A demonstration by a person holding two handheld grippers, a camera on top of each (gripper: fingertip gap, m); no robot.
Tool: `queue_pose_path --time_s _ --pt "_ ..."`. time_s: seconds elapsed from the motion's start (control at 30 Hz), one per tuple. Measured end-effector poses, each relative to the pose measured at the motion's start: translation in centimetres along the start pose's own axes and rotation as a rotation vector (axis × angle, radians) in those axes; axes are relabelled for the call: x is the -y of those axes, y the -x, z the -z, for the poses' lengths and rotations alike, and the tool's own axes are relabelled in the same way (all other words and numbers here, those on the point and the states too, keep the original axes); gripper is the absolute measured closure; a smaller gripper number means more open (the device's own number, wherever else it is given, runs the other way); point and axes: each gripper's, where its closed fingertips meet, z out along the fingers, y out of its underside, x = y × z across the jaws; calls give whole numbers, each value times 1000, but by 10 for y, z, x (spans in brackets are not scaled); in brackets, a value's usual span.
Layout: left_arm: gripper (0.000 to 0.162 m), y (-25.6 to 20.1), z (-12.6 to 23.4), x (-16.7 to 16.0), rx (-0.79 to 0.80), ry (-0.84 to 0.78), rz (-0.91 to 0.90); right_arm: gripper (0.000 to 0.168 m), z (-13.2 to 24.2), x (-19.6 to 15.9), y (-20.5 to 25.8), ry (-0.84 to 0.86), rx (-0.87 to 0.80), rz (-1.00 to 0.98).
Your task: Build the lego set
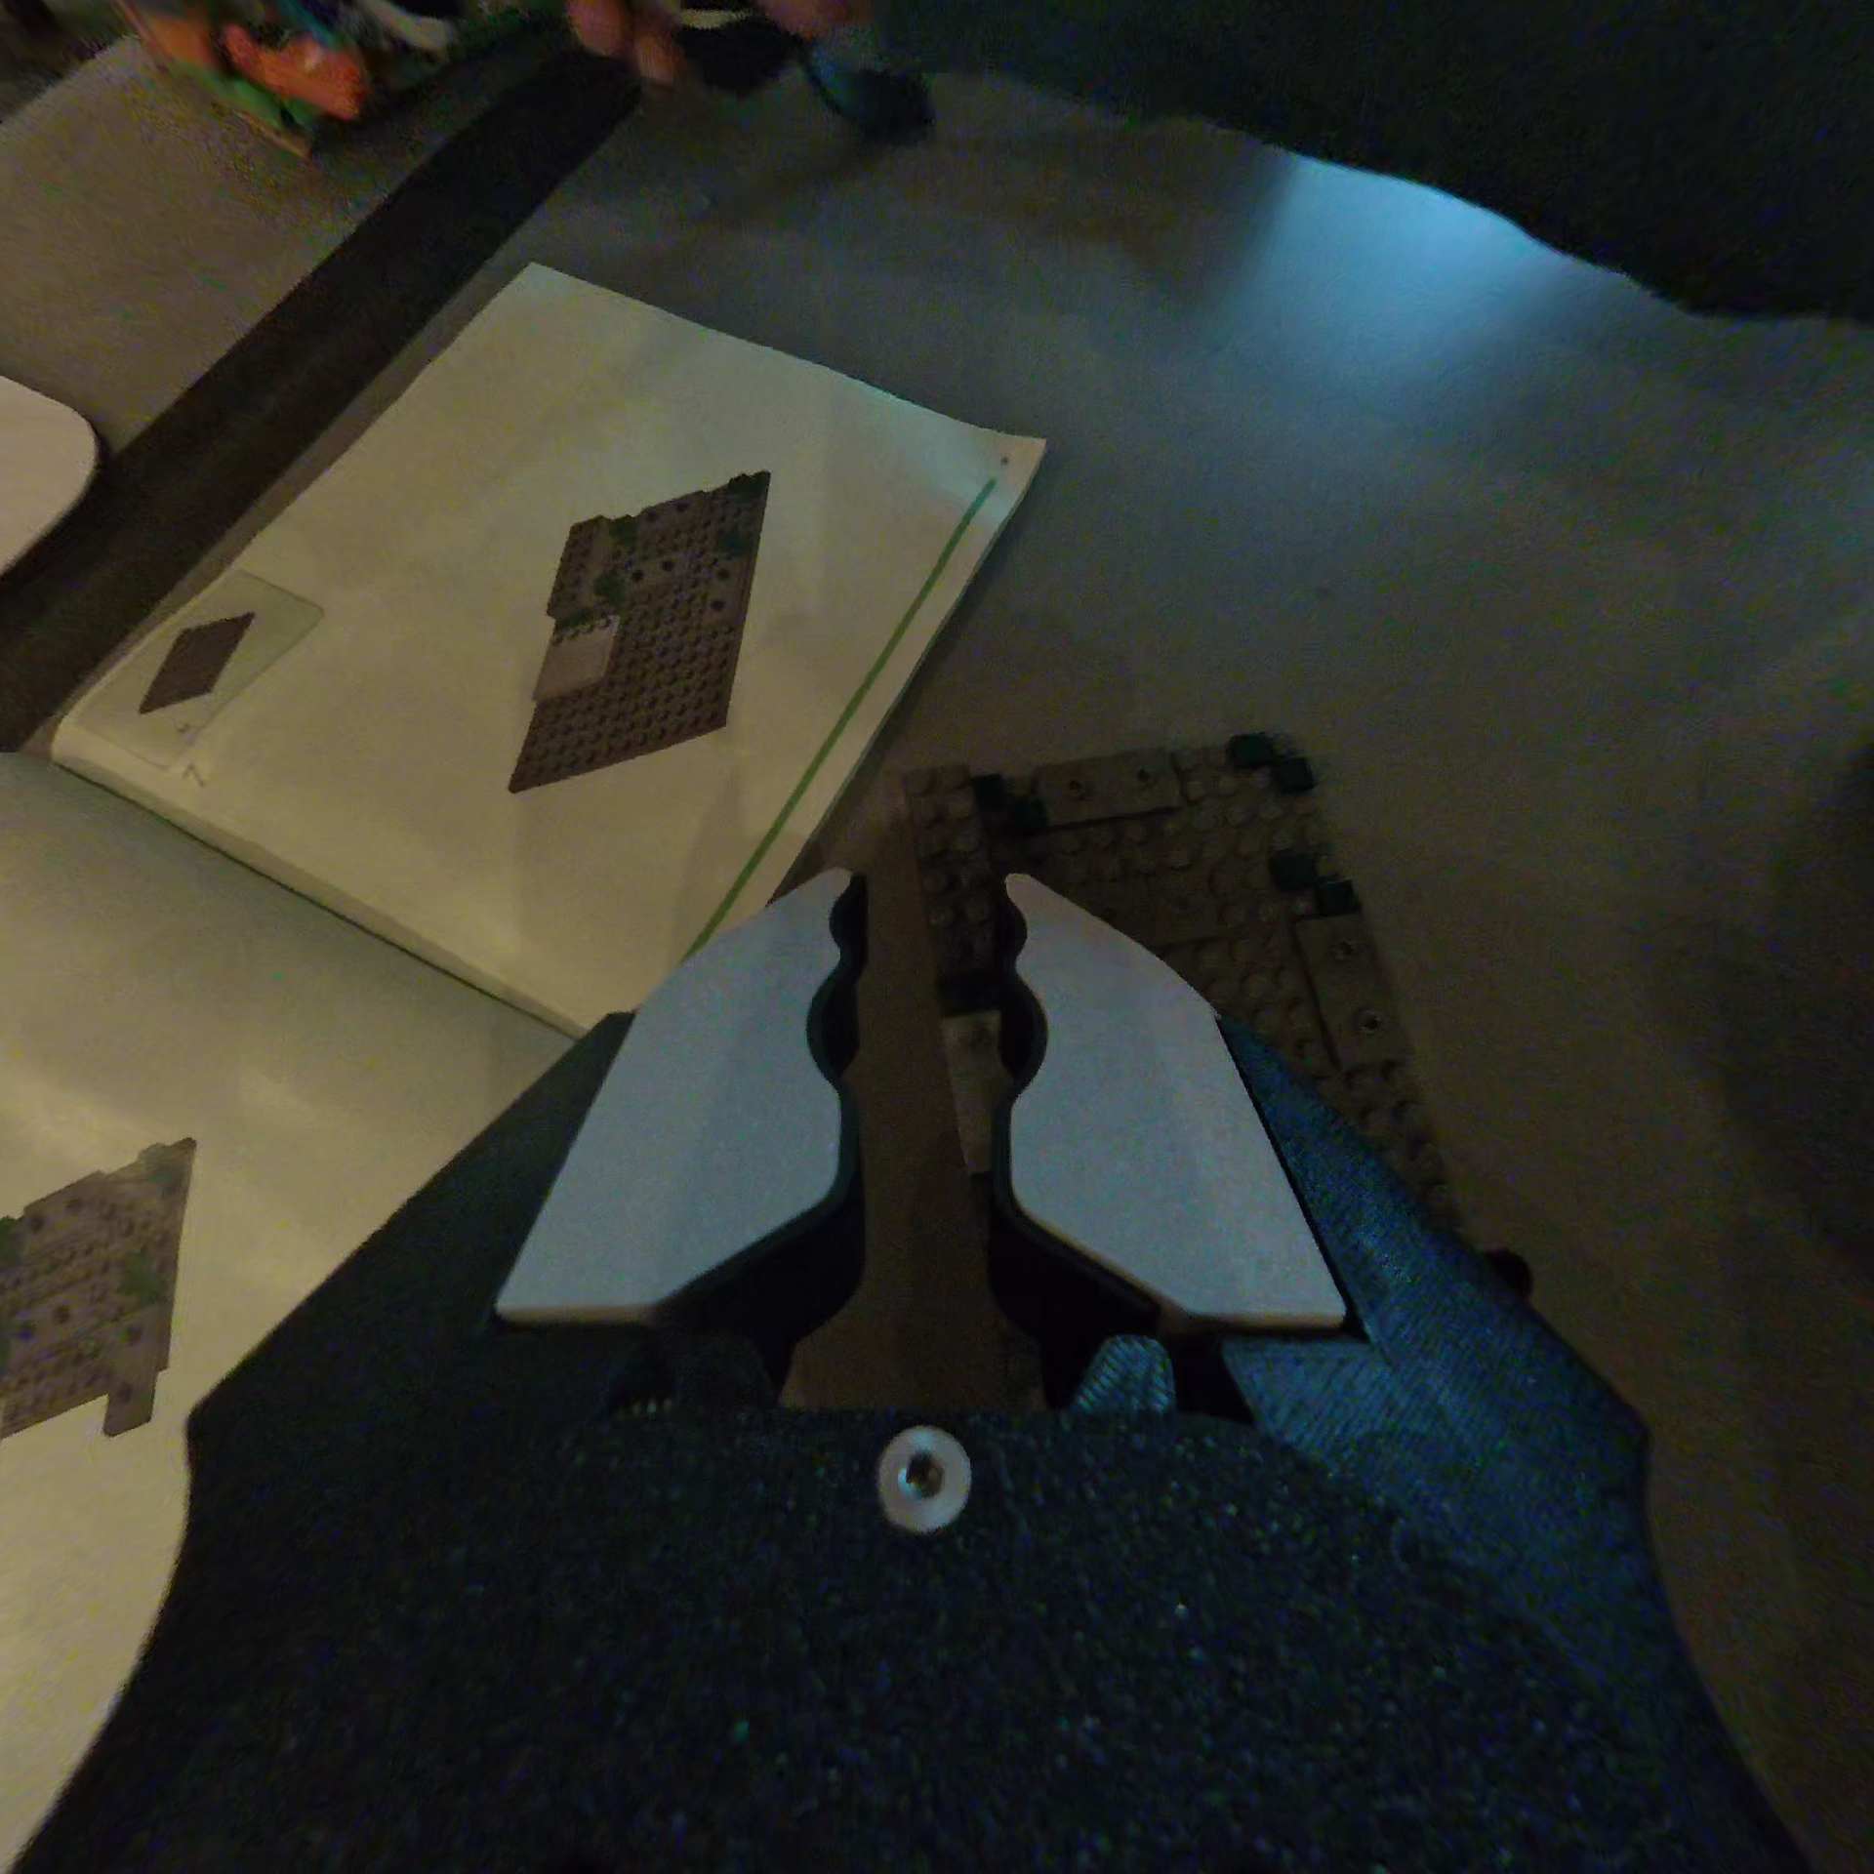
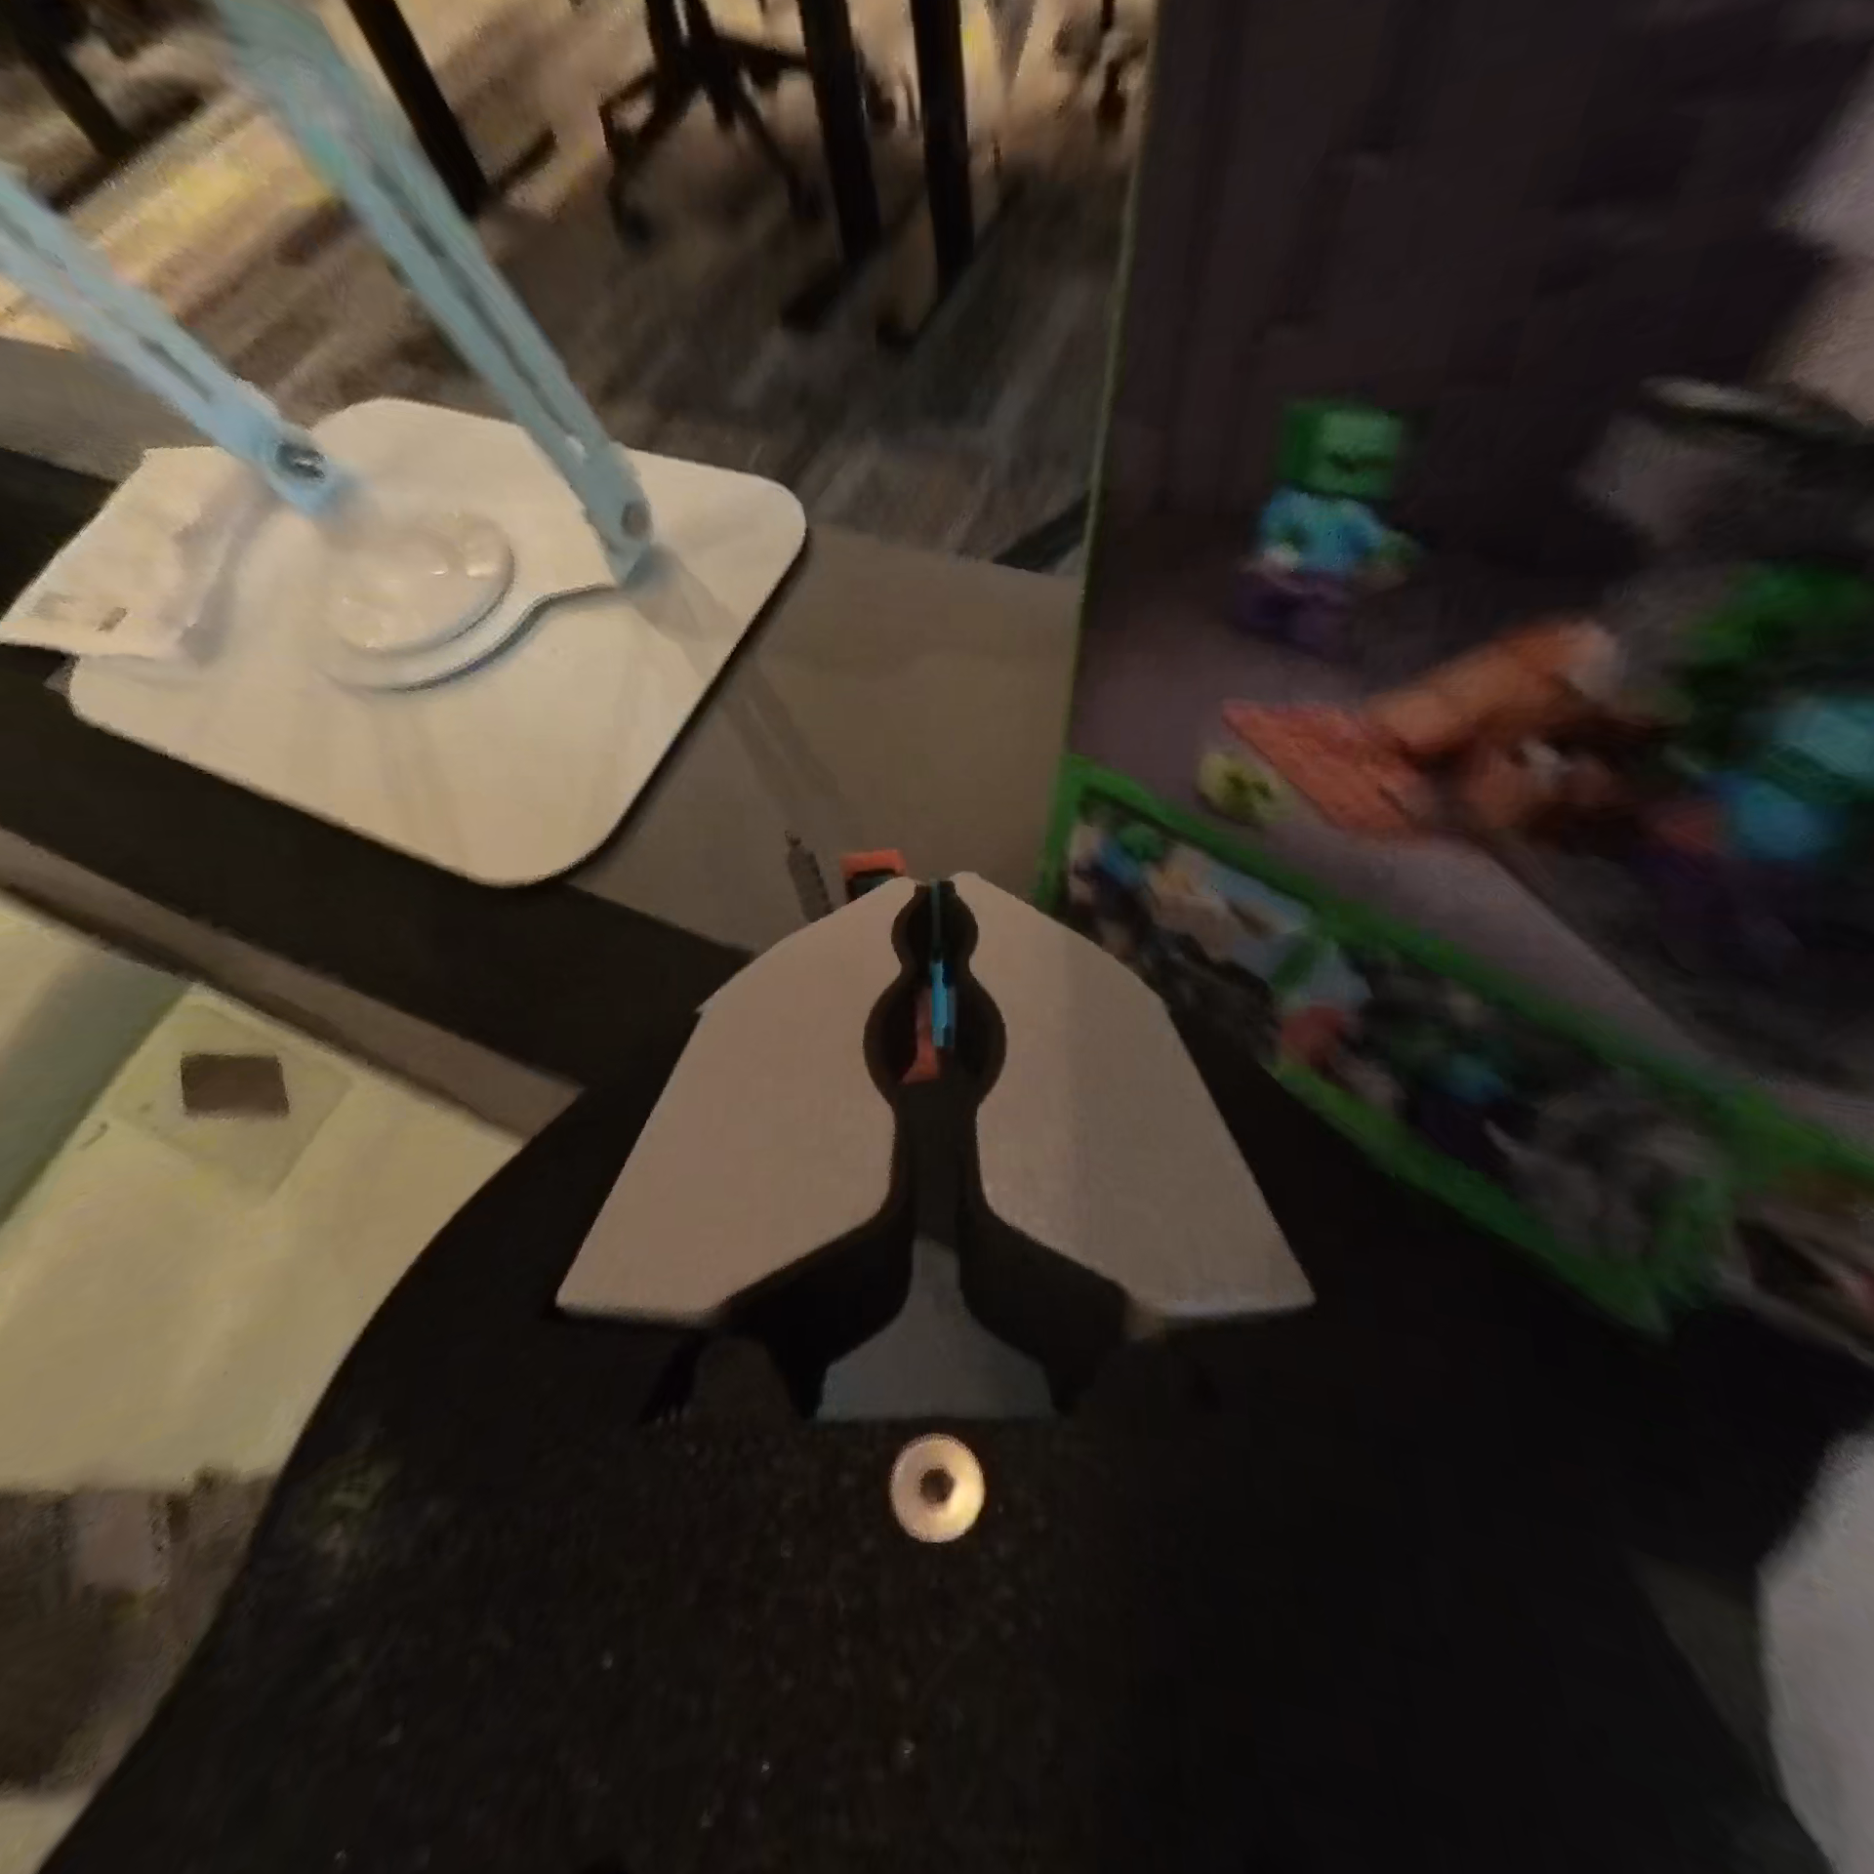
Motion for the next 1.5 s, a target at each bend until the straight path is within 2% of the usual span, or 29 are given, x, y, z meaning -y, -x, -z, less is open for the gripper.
queue_pose_path --time_s 0.2,0.33,0.47,0.6,0.7,0.8,0.9,1.0,1.1,1.3,1.5 --pt "139 -6 -3 2 -10 -1 -11 168 63 -26 -3 -83 -86 139" --pt "139 -14 -6 5 -21 2 -28 168 82 -71 -16 113 -132 98" --pt "139 -22 -7 8 -26 2 -48 168 91 -98 -32 246 -162 -8" --pt "139 -24 -4 11 -23 -8 -60 167 90 -104 -32 255 -116 -120" --pt "139 -23 0 13 -18 -16 -58 149 92 -101 -17 248 -20 -198" --pt "139 -21 2 13 -14 -20 -57 143 103 -89 -10 210 53 -242" --pt "139 -19 4 13 -12 -25 -54 143 113 -93 -17 254 71 -151" --pt "139 -19 2 12 -17 -20 -53 144 116 -117 -22 369 75 -40" --pt "140 -21 0 12 -19 -16 -61 142 112 -131 -18 391 71 28" --pt "139 -22 1 12 -17 -16 -64 149 104 -129 -6 363 69 28" --pt "140 -21 1 12 -15 -17 -64 153 103 -124 0 348 109 -90"
